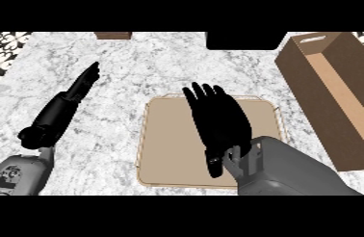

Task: Pick the can from the tray and place it in the cardboard box

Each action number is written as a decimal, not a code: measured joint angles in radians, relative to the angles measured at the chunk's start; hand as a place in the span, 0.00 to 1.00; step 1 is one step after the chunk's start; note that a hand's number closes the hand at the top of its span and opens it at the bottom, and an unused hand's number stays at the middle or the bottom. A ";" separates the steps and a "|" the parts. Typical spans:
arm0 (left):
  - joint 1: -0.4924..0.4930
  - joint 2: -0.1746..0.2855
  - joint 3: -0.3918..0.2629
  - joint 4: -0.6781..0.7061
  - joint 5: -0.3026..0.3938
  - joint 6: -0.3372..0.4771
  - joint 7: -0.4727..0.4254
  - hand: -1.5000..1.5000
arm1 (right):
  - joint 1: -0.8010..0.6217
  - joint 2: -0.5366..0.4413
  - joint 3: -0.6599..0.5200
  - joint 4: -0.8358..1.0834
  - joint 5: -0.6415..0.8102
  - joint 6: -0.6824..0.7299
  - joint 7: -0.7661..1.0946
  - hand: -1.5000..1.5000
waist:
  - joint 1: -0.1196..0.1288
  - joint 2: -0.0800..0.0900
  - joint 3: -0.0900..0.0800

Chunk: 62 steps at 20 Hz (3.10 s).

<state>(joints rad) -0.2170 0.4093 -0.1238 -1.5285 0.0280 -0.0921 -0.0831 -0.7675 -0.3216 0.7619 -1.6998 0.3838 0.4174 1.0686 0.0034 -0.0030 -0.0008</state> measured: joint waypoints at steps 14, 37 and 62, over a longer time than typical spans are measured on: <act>-0.015 -0.050 0.013 0.014 -0.047 -0.003 0.005 0.50 | 0.078 0.070 -0.014 0.131 0.181 0.041 -0.072 0.00 | -0.004 0.002 0.001; -0.002 -0.119 0.082 -0.025 -0.114 -0.070 0.030 0.50 | 0.234 0.190 -0.171 0.319 0.485 0.083 -0.271 1.00 | -0.001 0.003 0.001; -0.031 -0.156 0.091 -0.012 -0.148 -0.114 0.023 0.50 | -0.112 0.167 -0.536 0.864 0.623 -0.432 -0.650 1.00 | 0.037 0.017 0.002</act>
<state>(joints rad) -0.2476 0.2531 -0.0324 -1.5404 -0.1199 -0.2059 -0.0597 -0.8796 -0.1548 0.2262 -0.8357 1.0064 -0.0148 0.4186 0.0403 0.0136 0.0011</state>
